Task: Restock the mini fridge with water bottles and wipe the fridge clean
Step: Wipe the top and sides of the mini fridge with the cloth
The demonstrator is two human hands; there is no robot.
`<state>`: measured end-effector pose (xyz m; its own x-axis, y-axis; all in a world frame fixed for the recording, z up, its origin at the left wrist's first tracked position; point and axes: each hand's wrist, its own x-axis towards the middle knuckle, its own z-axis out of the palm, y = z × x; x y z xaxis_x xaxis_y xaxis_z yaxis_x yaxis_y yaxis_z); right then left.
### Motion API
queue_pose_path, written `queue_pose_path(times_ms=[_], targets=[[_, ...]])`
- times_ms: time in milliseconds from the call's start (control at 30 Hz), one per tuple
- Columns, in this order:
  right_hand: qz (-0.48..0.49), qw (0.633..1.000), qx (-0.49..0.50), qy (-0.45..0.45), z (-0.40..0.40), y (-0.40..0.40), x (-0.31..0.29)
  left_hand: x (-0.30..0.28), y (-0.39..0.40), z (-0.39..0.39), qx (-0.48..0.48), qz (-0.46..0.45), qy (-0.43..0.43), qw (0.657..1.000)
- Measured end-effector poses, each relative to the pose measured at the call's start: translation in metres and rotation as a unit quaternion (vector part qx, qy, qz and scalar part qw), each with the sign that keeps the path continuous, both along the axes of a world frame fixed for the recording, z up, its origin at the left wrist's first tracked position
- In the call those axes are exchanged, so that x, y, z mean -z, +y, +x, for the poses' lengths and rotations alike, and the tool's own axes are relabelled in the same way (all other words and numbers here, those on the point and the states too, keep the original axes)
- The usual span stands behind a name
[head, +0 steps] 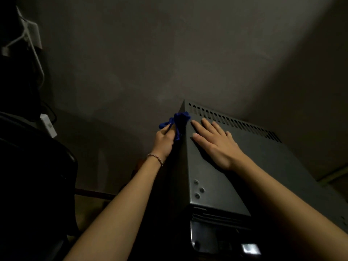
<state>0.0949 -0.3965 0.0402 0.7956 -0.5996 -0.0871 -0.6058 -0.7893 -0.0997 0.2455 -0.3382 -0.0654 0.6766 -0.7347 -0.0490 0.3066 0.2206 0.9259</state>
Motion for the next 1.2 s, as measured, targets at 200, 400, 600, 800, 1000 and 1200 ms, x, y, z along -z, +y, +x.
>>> queue_pose_path(times_ms=[200,400,600,800,1000,1200], targets=[[0.002,1.0,0.002,0.001,0.0,0.001,-0.001,0.011,0.015,-0.009,0.001,0.039,0.034,0.999],[0.003,1.0,0.005,0.003,0.0,0.002,-0.002,0.043,0.066,-0.051,-0.025,-0.013,0.074,0.997],[-0.004,1.0,0.006,0.01,0.001,0.004,-0.001,0.045,0.11,-0.09,-0.004,-0.084,0.065,0.994],[-0.007,1.0,0.008,0.012,0.0,0.004,-0.002,0.008,0.113,-0.095,-0.011,-0.065,0.023,0.998],[0.001,1.0,-0.001,-0.001,-0.001,0.002,0.0,-0.006,0.073,-0.063,-0.032,-0.081,-0.026,0.996],[0.007,1.0,0.001,-0.008,0.0,0.0,0.0,-0.014,0.009,-0.01,-0.019,-0.085,-0.062,0.994]])
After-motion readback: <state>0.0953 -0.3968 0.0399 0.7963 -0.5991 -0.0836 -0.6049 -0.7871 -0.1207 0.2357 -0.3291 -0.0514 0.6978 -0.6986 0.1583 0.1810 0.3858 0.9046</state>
